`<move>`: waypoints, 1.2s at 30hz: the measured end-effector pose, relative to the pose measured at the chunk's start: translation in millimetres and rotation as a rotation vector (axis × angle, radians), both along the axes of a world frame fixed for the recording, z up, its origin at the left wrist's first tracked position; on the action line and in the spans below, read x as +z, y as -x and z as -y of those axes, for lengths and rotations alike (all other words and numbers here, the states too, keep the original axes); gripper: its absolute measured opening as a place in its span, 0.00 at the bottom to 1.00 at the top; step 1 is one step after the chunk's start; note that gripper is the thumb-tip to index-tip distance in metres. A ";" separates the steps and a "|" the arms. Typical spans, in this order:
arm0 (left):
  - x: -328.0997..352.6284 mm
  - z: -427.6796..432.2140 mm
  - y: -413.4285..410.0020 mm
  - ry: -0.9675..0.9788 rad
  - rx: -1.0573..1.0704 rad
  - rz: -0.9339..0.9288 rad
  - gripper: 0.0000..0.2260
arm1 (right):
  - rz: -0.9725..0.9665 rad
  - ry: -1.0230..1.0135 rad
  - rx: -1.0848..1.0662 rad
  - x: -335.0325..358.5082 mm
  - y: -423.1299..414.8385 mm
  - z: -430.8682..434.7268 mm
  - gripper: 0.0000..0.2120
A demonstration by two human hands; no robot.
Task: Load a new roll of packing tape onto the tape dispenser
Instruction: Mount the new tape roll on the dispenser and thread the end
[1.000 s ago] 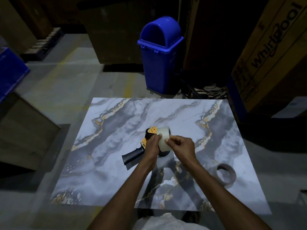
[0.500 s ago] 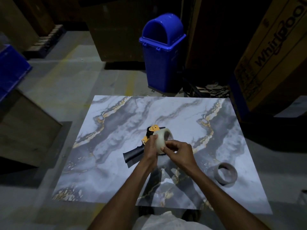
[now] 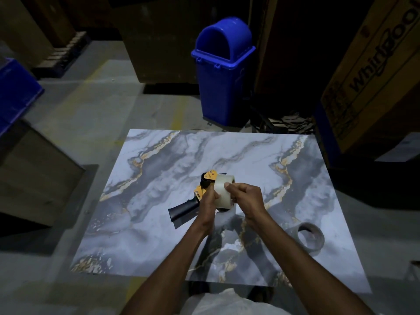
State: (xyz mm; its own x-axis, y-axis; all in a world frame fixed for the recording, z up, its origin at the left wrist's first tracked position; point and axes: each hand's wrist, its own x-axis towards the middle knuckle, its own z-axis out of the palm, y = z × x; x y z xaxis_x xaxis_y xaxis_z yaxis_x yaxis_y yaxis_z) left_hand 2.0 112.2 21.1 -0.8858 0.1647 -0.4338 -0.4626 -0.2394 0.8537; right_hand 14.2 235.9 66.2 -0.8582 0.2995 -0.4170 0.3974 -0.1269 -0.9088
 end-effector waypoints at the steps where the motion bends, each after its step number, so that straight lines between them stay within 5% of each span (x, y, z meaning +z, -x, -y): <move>1: 2.1 0.1 0.6 -0.009 0.006 0.010 0.18 | -0.011 -0.014 -0.003 -0.5 -1.5 1.1 0.07; 6: 8.2 -4.1 5.4 0.036 0.048 -0.021 0.18 | -0.109 -0.157 0.059 -5.7 -9.9 8.2 0.01; 14: 7.3 -2.8 8.7 0.030 0.070 0.004 0.25 | -0.232 -0.321 0.171 -7.4 -23.5 6.3 0.07; 23: 5.7 1.7 8.3 0.055 0.062 0.057 0.20 | -0.234 -0.377 0.164 -12.7 -28.7 4.0 0.08; 25: 7.4 3.5 8.5 0.027 0.033 0.102 0.13 | -0.212 -0.362 0.158 -15.5 -28.6 1.9 0.11; 29: 13.2 6.2 12.4 -0.048 -0.009 0.225 0.19 | -0.223 -0.492 0.149 -17.4 -24.3 -9.4 0.32; 32: 15.5 8.1 11.9 -0.132 -0.044 0.264 0.21 | -0.080 -0.299 0.368 -19.5 -21.5 -18.3 0.49; 36: 9.4 11.1 12.5 -0.184 -0.059 0.258 0.22 | -0.083 -0.324 0.344 -25.6 -22.0 -17.4 0.50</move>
State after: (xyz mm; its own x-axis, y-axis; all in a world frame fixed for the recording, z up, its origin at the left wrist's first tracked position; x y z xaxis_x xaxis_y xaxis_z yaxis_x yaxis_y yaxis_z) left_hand -10.5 101.1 30.5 -0.7369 0.3092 -0.6012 -0.6760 -0.3448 0.6512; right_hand 36.2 253.3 40.7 -0.9568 0.0954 -0.2747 0.2907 0.2946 -0.9103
